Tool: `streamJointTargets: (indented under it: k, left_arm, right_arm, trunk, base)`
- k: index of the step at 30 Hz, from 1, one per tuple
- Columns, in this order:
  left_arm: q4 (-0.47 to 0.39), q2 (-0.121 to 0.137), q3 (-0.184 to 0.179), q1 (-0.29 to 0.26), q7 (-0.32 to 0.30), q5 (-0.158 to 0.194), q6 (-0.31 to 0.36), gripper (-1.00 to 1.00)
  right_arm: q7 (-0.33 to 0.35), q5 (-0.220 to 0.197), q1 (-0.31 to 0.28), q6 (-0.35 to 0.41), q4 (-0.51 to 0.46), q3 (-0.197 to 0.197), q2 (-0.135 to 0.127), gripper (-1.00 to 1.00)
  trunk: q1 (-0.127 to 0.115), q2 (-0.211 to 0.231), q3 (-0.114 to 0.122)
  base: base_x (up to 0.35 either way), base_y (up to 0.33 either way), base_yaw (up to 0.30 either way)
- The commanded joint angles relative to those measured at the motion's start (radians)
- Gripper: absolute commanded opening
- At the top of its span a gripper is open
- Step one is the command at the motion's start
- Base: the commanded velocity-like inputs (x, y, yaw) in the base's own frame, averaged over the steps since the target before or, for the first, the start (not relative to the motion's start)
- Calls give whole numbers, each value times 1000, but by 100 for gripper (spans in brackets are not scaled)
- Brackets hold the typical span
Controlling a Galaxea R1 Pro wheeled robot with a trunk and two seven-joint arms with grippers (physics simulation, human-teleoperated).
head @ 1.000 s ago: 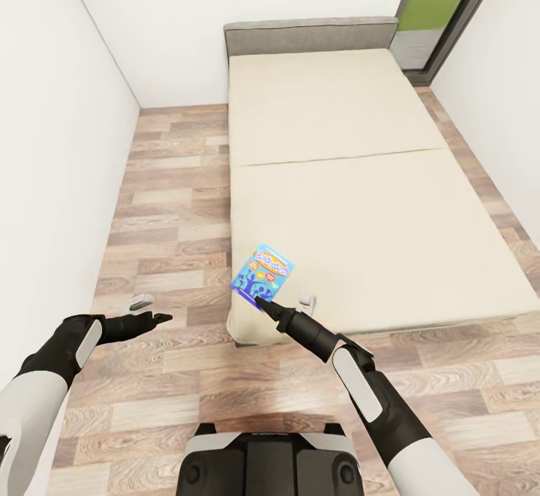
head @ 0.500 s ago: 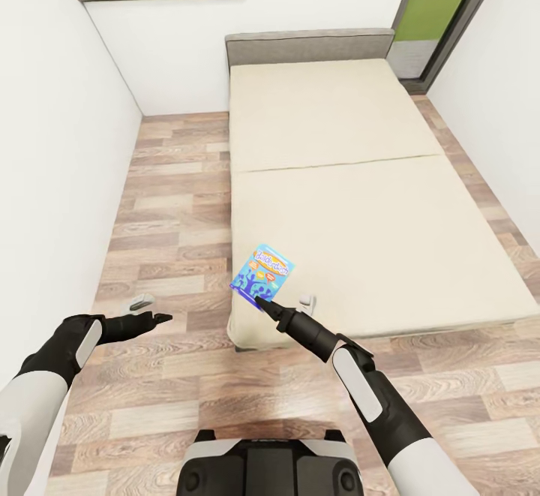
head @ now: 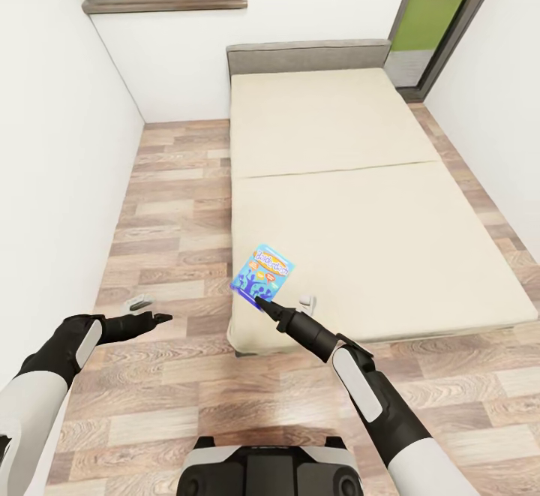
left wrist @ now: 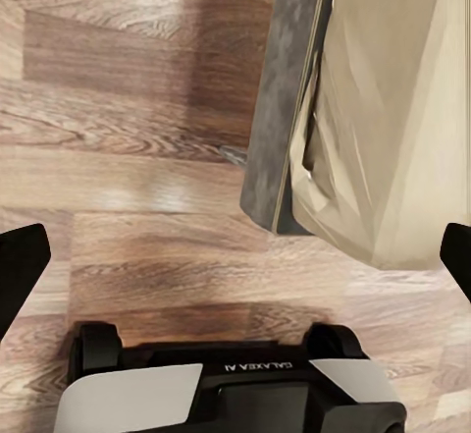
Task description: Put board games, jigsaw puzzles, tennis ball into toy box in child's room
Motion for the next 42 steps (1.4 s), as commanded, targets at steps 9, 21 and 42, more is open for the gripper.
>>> streamJointTargets:
  k: [9, 21, 42]
  left_arm:
    - [0, 0, 2, -1, -1, 4, 7, 100]
    - [0, 0, 3, -1, -1, 4, 6, 100]
    - [0, 0, 3, 0, -1, 4, 6, 100]
  right_arm:
    - [0, -10, -1, 9, 0, 0, 0, -100]
    - [0, -10, -1, 9, -1, 0, 0, -100]
    - [0, -10, 0, 9, 0, 0, 0, -100]
  trunk:
    - [1, -1, 14]
    - [1, -1, 34]
    - [1, -1, 68]
  base:
    - [0, 0, 0]
    - [0, 0, 0]
    - [0, 0, 0]
